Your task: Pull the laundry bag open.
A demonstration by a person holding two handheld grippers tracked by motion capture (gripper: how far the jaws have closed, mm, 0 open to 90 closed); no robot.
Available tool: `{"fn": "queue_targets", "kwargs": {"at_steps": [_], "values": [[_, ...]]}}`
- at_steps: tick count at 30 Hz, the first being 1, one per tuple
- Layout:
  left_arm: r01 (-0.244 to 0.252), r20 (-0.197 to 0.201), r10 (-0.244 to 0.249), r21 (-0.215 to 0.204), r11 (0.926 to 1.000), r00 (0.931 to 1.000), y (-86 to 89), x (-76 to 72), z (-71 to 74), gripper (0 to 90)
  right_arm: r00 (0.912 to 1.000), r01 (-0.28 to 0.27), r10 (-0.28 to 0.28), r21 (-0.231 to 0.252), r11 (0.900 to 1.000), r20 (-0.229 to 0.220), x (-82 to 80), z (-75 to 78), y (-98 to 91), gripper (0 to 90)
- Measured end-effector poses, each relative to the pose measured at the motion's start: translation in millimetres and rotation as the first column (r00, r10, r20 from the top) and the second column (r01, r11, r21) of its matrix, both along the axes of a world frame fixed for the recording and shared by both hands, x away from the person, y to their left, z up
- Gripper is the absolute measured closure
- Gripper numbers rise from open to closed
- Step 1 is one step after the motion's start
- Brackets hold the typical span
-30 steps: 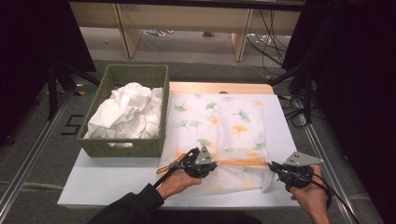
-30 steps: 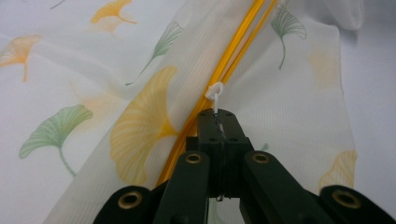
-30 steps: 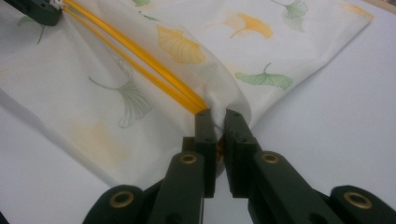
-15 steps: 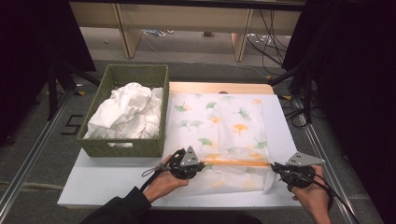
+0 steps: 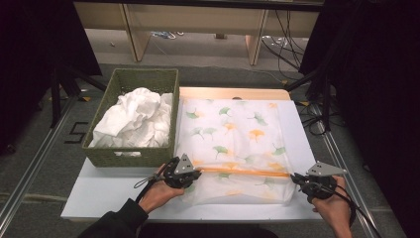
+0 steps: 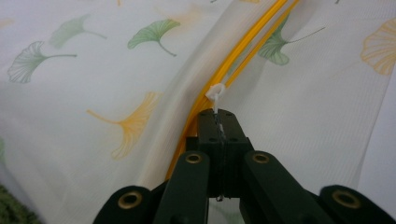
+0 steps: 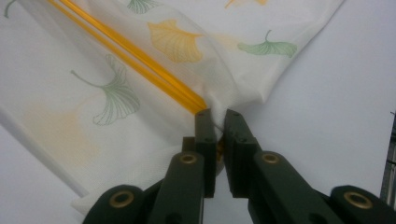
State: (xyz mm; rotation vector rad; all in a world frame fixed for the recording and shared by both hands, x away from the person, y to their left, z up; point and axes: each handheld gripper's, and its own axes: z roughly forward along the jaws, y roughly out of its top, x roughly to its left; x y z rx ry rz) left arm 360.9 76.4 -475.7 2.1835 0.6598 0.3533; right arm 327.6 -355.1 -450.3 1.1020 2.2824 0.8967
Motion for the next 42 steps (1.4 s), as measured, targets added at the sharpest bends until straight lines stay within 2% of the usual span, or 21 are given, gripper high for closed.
{"fn": "queue_targets", "kwargs": {"at_steps": [2,6,9,10,12,14,16,20,23,24,26,27,29,30,31,33,35,36,37,40,42], "values": [[-0.004,0.001,0.004,0.003,1.0000,1.0000,4.0,-1.1,0.4,89.4,1.0000,-0.006,0.006,-0.004,1.0000,0.005,0.5,-0.3,-1.0,86.2],[-0.011,-0.002,0.011,0.009,0.9999,0.9999,14.4,-6.6,0.9,89.4,0.9997,0.024,-0.024,-0.010,0.9997,-0.008,0.0,-2.3,-5.1,86.2],[-0.015,-0.004,0.015,0.019,0.9997,0.9999,20.5,-9.1,1.1,89.4,0.9999,0.010,-0.010,-0.012,0.9999,0.003,1.9,-3.3,-7.9,86.2],[-0.014,-0.006,0.014,0.015,0.9998,0.9999,23.5,-11.2,0.7,89.4,0.9995,0.030,-0.030,-0.004,0.9995,-0.012,0.5,-3.9,-8.0,86.2],[-0.017,-0.007,0.017,0.019,0.9997,0.9998,28.4,-15.0,0.4,89.4,0.9998,0.018,-0.018,-0.011,0.9998,-0.008,1.8,-4.2,-9.4,86.2],[-0.013,-0.005,0.014,0.020,0.9997,0.9999,33.5,-18.2,1.0,89.4,0.9992,0.036,-0.036,-0.007,0.9993,-0.017,0.7,-4.8,-8.6,86.2],[-0.025,-0.017,0.025,0.008,0.9997,0.9995,38.2,-21.3,0.4,89.4,0.9991,0.035,-0.035,-0.008,0.9994,-0.023,0.6,-5.2,-8.7,86.2],[-0.039,-0.018,0.040,0.021,0.9990,0.9991,47.3,-24.0,0.5,89.4,0.9992,0.036,-0.036,-0.011,0.9993,-0.017,1.2,-5.9,-7.8,86.2],[-0.040,-0.022,0.040,0.004,0.9992,0.9990,49.3,-24.6,0.0,89.4,0.9990,0.037,-0.037,-0.011,0.9993,-0.024,1.1,-6.1,-8.1,86.2],[-0.039,-0.017,0.040,0.028,0.9988,0.9991,51.1,-24.6,1.1,89.4,0.9990,0.035,-0.036,-0.016,0.9992,-0.026,1.2,-6.2,-8.6,86.2],[-0.041,-0.017,0.042,0.033,0.9986,0.9990,52.9,-24.8,0.9,89.4,0.9998,0.016,-0.017,-0.036,0.9992,-0.009,3.2,-6.6,-11.2,86.2],[-0.042,-0.020,0.042,0.032,0.9986,0.9989,54.0,-24.6,-0.4,89.4,0.9986,0.040,-0.041,-0.013,0.9991,-0.034,2.4,-6.9,-10.2,86.2],[-0.048,-0.024,0.049,0.047,0.9977,0.9985,56.8,-25.0,-1.3,89.4,0.9988,0.039,-0.039,-0.017,0.9991,-0.028,2.5,-7.5,-10.7,86.2],[-0.044,-0.026,0.045,0.037,0.9983,0.9986,57.5,-24.8,-2.1,89.4,0.9997,0.019,-0.020,-0.036,0.9992,-0.017,3.5,-8.2,-12.7,86.2],[-0.054,-0.028,0.055,0.052,0.9972,0.9981,58.8,-24.8,-1.6,89.4,0.9995,0.024,-0.024,-0.035,0.9991,-0.019,3.6,-8.6,-12.8,86.2],[-0.054,-0.029,0.055,0.043,0.9976,0.9981,60.1,-24.8,-2.3,89.4,0.9993,0.034,-0.034,-0.043,0.9985,-0.017,3.7,-8.7,-14.2,86.2],[-0.053,-0.037,0.055,0.044,0.9976,0.9978,60.0,-26.3,-2.6,89.4,0.9997,0.015,-0.015,-0.043,0.9990,-0.020,5.1,-10.4,-16.5,86.2],[-0.051,-0.032,0.053,0.054,0.9972,0.9981,59.7,-26.7,-2.6,89.4,0.9994,0.021,-0.022,-0.040,0.9990,-0.027,4.7,-10.8,-16.6,86.2],[-0.048,-0.029,0.050,0.066,0.9967,0.9983,59.2,-27.0,-2.4,89.4,0.9966,0.059,-0.060,-0.028,0.9979,-0.056,2.3,-11.5,-15.1,86.2],[-0.039,-0.037,0.042,0.073,0.9966,0.9985,58.3,-27.9,-4.5,89.4,0.9991,0.026,-0.028,-0.044,0.9987,-0.032,5.5,-13.1,-18.3,86.2],[-0.033,-0.046,0.037,0.067,0.9972,0.9983,57.1,-27.5,-6.1,89.4,0.9966,0.047,-0.049,-0.032,0.9984,-0.066,3.6,-13.7,-16.8,86.2]]}}
